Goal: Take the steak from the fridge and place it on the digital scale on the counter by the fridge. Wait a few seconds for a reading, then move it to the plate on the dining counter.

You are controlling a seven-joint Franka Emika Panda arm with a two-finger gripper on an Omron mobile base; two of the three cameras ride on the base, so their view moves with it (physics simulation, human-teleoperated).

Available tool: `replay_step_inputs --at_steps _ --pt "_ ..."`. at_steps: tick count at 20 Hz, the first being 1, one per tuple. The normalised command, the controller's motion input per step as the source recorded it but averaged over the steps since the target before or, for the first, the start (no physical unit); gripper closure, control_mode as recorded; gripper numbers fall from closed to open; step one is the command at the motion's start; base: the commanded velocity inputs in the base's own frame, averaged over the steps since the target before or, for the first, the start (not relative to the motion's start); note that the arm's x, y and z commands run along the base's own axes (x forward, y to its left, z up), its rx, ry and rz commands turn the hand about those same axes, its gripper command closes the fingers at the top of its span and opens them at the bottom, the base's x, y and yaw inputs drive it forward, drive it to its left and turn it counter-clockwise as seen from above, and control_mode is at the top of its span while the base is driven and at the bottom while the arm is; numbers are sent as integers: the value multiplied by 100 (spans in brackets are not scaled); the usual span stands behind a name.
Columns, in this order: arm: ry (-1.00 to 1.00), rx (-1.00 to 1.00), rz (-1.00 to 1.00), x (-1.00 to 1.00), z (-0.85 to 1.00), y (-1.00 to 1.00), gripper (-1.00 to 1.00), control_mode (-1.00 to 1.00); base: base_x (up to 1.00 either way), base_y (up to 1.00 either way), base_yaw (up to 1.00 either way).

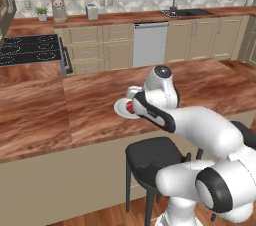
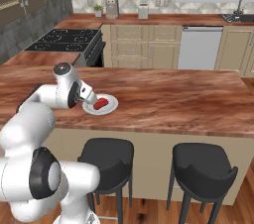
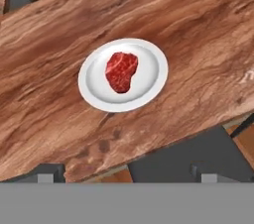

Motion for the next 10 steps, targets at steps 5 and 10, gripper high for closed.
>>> replay_step_inputs --at_steps 5,10 --pt "12 4 0 -100 43 0 -100 -100 0 0 0" --pt "12 0 0 -100 29 0 -100 -100 0 0 0"
